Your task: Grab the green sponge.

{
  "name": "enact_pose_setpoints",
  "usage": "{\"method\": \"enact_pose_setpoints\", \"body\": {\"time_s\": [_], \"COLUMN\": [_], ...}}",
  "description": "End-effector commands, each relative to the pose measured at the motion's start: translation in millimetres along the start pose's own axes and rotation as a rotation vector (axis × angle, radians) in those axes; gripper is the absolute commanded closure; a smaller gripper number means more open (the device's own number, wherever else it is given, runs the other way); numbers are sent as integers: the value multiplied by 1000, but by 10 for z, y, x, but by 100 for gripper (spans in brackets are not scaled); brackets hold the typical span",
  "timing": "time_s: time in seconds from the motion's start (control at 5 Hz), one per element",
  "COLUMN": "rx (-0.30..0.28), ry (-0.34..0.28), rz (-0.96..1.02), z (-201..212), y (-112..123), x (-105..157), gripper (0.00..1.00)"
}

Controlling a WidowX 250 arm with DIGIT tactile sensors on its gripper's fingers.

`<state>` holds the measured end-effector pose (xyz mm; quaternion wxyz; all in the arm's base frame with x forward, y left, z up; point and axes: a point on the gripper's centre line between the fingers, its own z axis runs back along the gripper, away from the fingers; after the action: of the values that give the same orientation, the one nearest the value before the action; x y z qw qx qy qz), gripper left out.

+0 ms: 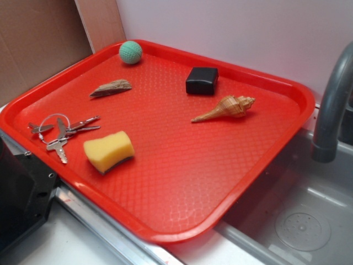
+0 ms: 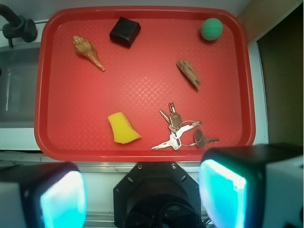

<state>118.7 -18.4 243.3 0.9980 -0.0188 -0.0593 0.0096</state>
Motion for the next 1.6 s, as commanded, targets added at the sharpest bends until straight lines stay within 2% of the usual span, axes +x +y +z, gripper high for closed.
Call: {"method": "enact_pose_setpoints", "body": {"time_s": [0.0,0.2,0.4,0.6,0.8,1.0,1.2,1.4], "rx": [0,20,44,10,16,8,31,49], "ry": [0,-6,10,67,170,208,245,289], "rz": [0,-93,-94,-191,-387,-476,-459,-391], "z": [0,-176,-300,-543,-912,-1060,-1205,-1396], "y": [0,-17,-68,-229,-628,-799,-755,-491], "x": [0,377,649,767,421,150,28,57], "gripper": [0,0,0,0,0,0,0,0]}}
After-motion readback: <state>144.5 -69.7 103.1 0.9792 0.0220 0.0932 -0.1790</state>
